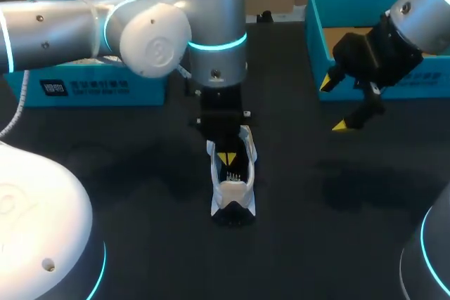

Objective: Take the shoe out of the shoebox, open the shoe tongue, remove and reinsert the insole, then place the shoe into the shoebox

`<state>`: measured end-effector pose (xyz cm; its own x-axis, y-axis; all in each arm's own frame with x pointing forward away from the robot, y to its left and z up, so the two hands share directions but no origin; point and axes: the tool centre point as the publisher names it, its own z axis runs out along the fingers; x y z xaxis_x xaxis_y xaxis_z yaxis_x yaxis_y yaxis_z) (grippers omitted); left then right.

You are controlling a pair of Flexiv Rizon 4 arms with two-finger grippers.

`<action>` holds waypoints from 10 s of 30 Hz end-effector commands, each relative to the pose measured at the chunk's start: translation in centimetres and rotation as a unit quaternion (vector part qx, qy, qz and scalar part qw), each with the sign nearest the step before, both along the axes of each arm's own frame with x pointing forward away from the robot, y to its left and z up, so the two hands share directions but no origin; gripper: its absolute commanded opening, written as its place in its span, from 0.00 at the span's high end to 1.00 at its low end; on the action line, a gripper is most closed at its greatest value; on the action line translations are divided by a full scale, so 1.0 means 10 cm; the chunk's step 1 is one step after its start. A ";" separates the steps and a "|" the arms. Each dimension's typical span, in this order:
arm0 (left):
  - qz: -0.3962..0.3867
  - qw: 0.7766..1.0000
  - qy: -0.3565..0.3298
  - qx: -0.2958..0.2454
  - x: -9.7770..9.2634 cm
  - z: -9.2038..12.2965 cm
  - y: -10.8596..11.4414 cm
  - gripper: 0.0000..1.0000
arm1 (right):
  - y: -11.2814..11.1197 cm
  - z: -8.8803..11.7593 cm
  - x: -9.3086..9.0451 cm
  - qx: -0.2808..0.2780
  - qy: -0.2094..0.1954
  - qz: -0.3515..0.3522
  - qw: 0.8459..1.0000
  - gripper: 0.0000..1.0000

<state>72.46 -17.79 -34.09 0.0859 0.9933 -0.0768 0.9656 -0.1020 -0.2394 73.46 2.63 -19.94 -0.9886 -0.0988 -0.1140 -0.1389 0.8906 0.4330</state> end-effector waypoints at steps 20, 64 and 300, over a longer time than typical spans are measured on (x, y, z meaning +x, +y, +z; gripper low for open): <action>0.066 0.996 -0.058 -0.005 -0.07 -0.56 -0.10 1.00 | 0.01 -0.01 0.00 -0.001 0.000 0.000 1.000 0.00; 0.083 0.994 -0.058 -0.032 -0.23 -0.61 -0.13 1.00 | 0.01 -0.01 0.00 -0.001 0.000 0.000 1.000 0.00; -0.007 0.986 -0.165 0.016 0.67 0.18 -0.07 0.57 | 0.01 -0.01 0.00 -0.001 0.000 0.000 1.000 0.00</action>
